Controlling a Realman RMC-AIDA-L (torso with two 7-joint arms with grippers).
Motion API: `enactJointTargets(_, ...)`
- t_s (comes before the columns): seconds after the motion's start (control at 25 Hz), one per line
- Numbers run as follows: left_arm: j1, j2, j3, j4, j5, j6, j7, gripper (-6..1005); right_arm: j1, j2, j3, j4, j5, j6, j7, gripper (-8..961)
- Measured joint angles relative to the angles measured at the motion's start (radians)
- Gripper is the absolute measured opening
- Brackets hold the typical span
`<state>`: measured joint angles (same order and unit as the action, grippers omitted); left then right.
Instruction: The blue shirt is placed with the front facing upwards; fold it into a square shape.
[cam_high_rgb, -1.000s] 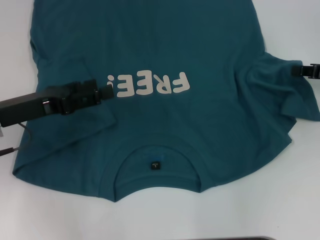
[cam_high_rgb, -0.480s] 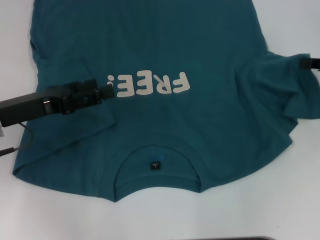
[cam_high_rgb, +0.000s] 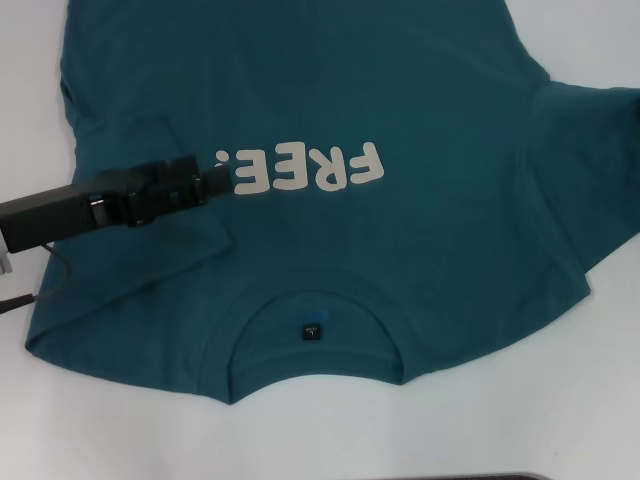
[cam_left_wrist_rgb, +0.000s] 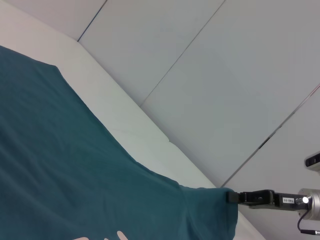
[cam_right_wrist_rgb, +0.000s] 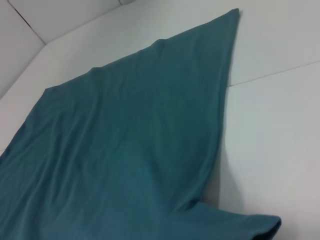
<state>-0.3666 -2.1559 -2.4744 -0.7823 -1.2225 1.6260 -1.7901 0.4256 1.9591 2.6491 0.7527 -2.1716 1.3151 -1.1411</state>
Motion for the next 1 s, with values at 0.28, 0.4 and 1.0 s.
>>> enactJointTargets(0.28, -0.011, -0.002, 0.000, 0.016, 0.000, 0.000, 0.000, 876, 0.002, -0.004, 0.000, 0.003, 0.001, 0.019, 0.000, 13)
enactJointTargets(0.4, -0.016, -0.002, 0.000, 0.024, 0.001, 0.000, 0.000, 877, 0.009, 0.003, -0.002, 0.003, 0.001, 0.026, -0.001, 13)
enactJointTargets(1.0, -0.023, 0.003, 0.000, 0.026, 0.006, -0.010, 0.000, 877, 0.115, 0.026, -0.015, -0.007, 0.003, 0.051, -0.002, 50)
